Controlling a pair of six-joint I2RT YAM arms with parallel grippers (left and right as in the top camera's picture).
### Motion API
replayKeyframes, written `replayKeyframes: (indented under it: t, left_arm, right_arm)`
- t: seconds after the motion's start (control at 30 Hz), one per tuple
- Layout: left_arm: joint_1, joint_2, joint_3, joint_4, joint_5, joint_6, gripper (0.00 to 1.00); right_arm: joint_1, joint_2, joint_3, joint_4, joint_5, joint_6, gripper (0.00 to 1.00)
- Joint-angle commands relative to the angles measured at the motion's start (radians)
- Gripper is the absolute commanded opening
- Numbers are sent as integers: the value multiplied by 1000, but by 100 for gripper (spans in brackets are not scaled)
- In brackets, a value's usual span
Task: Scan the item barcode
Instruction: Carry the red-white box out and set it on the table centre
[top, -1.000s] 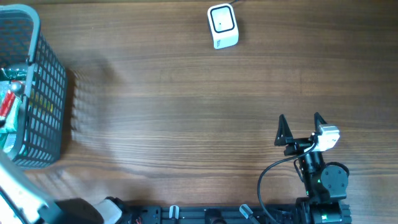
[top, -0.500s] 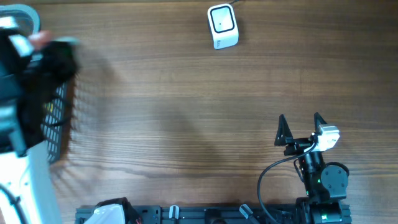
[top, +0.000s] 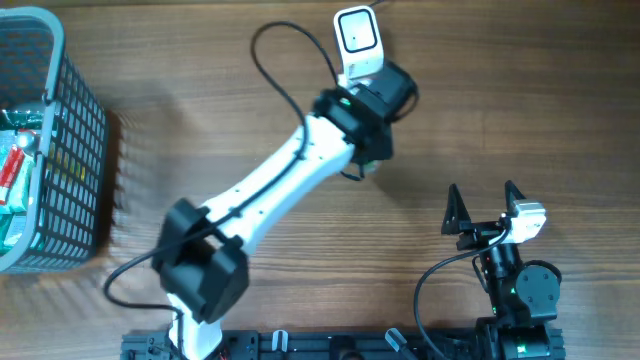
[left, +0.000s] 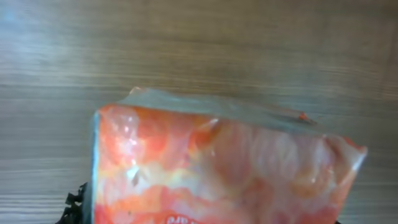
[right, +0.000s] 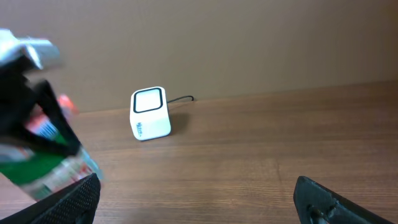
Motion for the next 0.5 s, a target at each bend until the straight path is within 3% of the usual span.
replayKeyframes:
  t: [0.0,0.13,0.2,0.23,0.37,0.47]
  left_arm:
    - [-95,86,13,21,-93,-206,28]
    - [-175,170,12,50,-138,-340,29]
    - [-197,213,12,78,-140,-338,44]
    - [-198,220,12,77,-140,-338,65]
    - [-198,216,12,77,-140,-322,76]
    - [-197,174,12,79,-142,-219,100]
  right_arm:
    - [-5,-4,-1,3,-2,6,100]
    - [-5,-4,-1,3,-2,6,100]
    - [-5,-4,-1,3,-2,6,100]
    - [-5,-4,-1,3,-2,6,100]
    - [-5,-4,-1,3,-2,6,100]
    - [-5,-4,-1,3,-2,6,100]
